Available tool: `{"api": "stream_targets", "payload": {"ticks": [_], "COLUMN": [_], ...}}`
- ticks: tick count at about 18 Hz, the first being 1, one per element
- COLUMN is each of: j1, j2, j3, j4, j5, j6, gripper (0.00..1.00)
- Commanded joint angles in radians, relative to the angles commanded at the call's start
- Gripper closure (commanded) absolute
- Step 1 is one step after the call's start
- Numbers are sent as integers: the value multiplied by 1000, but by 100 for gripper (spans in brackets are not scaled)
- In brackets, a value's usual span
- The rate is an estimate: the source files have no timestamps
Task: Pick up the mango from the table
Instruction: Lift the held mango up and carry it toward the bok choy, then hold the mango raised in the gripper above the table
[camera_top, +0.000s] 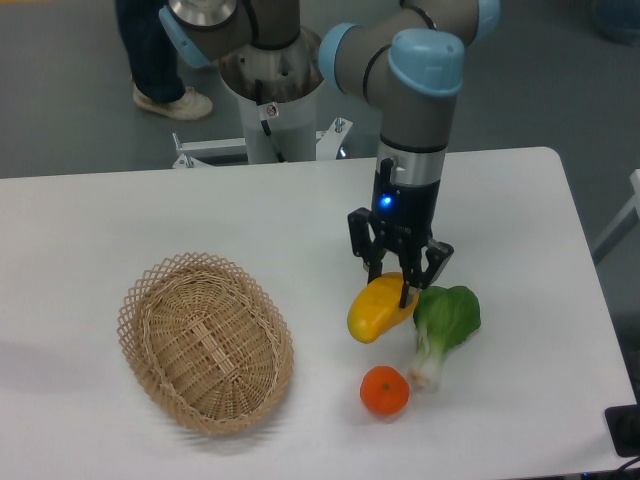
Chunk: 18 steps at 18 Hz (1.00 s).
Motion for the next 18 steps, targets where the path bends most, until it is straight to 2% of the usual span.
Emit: {"api": "stream_targets", "payload": {"ticks": [18], "j1": [9], "j2": [-2], "j3": [11], "j4": [-9], "j5": [0], "j6": [11], "gripper": [55]}}
